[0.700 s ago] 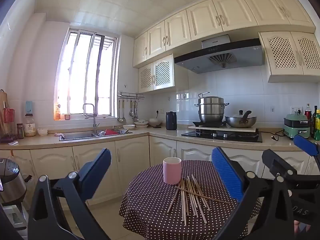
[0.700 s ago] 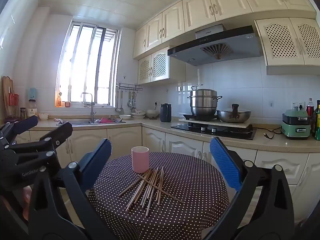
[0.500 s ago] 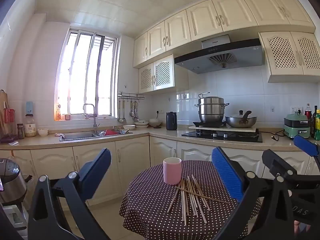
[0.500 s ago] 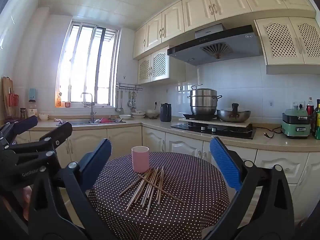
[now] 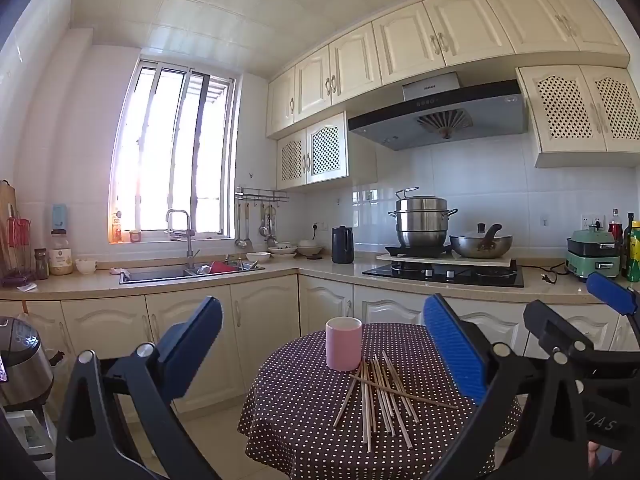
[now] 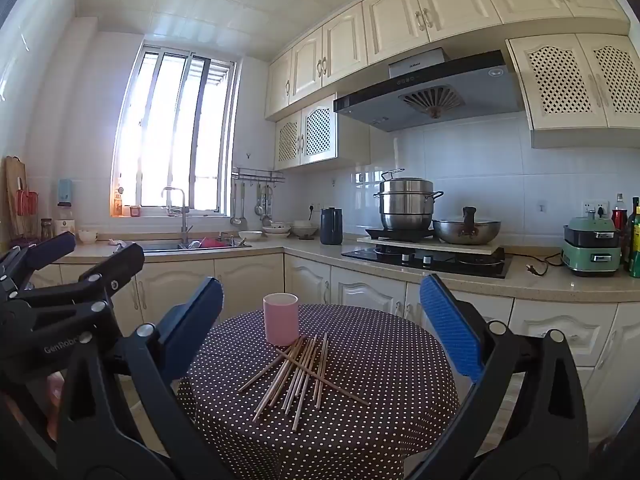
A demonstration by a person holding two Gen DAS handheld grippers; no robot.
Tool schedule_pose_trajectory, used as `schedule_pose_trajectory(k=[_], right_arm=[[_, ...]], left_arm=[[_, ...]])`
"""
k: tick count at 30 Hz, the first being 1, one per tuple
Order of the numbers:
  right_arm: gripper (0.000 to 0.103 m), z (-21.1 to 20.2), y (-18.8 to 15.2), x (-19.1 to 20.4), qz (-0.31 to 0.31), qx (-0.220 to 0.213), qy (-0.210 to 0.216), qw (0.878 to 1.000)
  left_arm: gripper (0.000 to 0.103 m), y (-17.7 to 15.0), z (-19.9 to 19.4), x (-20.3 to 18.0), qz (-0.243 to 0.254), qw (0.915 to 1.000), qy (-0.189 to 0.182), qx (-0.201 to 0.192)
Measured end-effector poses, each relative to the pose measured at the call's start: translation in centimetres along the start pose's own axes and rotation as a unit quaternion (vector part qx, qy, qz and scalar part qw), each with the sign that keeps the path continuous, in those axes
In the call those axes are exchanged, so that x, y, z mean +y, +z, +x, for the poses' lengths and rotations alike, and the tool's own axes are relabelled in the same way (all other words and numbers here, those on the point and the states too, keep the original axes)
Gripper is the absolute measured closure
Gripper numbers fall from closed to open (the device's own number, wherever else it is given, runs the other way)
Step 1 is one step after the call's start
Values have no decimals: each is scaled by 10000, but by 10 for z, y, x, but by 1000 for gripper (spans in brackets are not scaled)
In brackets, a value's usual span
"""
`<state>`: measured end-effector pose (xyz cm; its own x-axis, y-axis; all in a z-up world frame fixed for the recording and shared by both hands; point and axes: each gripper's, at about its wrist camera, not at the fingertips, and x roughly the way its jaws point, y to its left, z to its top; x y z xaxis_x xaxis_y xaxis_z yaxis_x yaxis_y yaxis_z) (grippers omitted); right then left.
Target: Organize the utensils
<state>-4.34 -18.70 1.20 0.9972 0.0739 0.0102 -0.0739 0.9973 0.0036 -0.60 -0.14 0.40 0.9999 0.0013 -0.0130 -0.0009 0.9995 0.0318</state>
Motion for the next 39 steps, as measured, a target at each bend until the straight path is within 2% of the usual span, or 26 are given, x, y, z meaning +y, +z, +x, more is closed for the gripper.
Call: schedule_pose_trajectory(k=[39], right_arm=[[6,0,-4,0,31,18,4,10000]], left_arm=[[4,9,-5,0,15,10000,14,-40]])
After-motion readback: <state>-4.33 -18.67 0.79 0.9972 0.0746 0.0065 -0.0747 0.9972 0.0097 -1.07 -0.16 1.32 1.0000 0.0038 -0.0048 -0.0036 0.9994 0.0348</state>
